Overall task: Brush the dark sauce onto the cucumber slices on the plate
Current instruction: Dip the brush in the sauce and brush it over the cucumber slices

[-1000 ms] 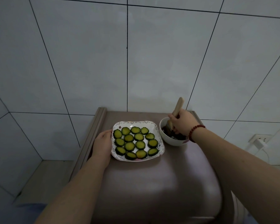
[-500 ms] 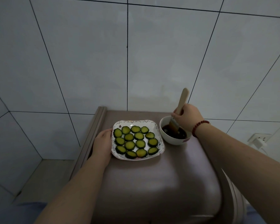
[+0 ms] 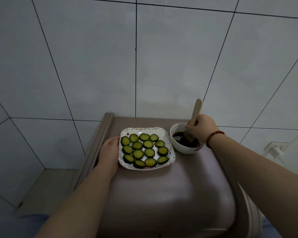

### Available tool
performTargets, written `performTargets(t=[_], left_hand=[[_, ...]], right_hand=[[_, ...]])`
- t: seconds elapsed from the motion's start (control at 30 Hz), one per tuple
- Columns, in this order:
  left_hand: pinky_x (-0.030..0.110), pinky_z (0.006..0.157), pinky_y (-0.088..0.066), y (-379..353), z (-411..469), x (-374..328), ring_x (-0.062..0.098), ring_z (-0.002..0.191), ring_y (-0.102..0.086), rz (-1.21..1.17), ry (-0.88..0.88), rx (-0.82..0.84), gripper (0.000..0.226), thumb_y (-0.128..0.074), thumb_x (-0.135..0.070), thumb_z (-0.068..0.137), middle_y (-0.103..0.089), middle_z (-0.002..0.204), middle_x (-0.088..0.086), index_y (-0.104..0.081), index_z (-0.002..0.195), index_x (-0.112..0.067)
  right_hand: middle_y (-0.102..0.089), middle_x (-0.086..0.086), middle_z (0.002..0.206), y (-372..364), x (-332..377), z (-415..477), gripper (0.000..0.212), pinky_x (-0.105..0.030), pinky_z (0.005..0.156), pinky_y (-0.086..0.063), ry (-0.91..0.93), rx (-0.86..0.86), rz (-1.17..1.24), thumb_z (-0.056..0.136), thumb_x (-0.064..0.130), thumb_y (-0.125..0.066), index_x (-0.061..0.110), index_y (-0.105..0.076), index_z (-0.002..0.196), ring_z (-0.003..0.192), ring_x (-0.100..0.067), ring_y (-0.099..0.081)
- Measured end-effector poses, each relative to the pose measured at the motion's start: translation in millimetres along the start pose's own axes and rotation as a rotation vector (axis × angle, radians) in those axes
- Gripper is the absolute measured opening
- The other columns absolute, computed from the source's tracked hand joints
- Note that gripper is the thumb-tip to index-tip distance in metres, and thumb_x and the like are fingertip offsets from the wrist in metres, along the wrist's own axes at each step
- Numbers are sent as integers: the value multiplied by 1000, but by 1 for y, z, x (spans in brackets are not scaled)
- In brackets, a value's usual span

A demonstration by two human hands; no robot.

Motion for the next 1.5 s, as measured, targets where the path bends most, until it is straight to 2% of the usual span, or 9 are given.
performTargets(t=[0.17,0.33,0.73,1.03,1.1,1.2,1.3,1.43,1.5], left_hand=[[48,104,-63,1,2,2,45,136,-72,-4,4,-7,44,-49,-5,109,-77,142,26,-75,143,2],[31,79,-60,0,1,1,45,133,-73,-11,7,-5,45,-48,-4,109,-77,140,26,-75,144,2],[48,105,-61,1,6,4,44,135,-72,1,-2,-7,44,-48,-5,109,-77,142,26,-76,143,2],[59,117,-59,3,12,6,46,137,-71,30,-11,-4,42,-50,-5,108,-75,144,28,-78,139,3],[54,111,-62,3,12,6,46,137,-71,43,-30,-5,41,-51,-6,109,-73,147,28,-79,136,3],[35,84,-62,2,7,4,46,135,-72,8,-14,3,41,-51,-6,108,-75,144,27,-78,138,3],[36,88,-62,1,4,2,46,135,-72,-21,0,14,42,-51,-4,108,-75,144,28,-78,139,4],[31,78,-58,1,6,3,47,136,-71,-13,-8,19,42,-50,-4,109,-75,142,29,-76,140,6],[37,85,-61,2,8,4,48,137,-71,0,-10,11,42,-50,-4,109,-74,144,30,-75,141,6]], right_hand=[[-57,8,67,-1,0,-1,28,-18,49,-36,5,-11,23,86,26,-72,26,-50,68,63,-7,-55],[-59,9,68,-4,-1,0,28,-19,49,-38,6,-18,32,85,27,-73,28,-51,68,64,-4,-56],[-63,13,69,1,9,3,10,-16,50,-40,34,-14,100,85,30,-72,21,-67,81,64,1,-58],[-63,5,76,4,-3,3,9,-18,53,-39,-18,-50,97,87,23,-70,18,-64,83,66,-3,-55],[-62,4,77,6,-4,5,8,-16,50,-36,-27,-57,98,87,20,-69,15,-64,85,65,-2,-53],[-61,3,74,4,-6,4,16,-18,49,-36,-49,-40,44,87,20,-70,17,-59,76,64,-6,-53],[-56,7,67,2,-6,2,30,-19,47,-35,-55,-44,30,86,22,-72,24,-50,67,61,-4,-51],[-58,9,66,2,-3,2,29,-20,50,-40,-37,-58,38,84,24,-73,27,-52,66,62,-4,-54],[-61,7,69,1,-3,1,26,-26,56,-48,-49,-38,22,84,27,-73,28,-53,67,66,-10,-60]])
Point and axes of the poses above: each hand's wrist, its own z-axis towards the middle knuckle, its own y-axis out of the back of the hand, x = y × z, the point moved 1 cm from there along z, towards the middle knuckle
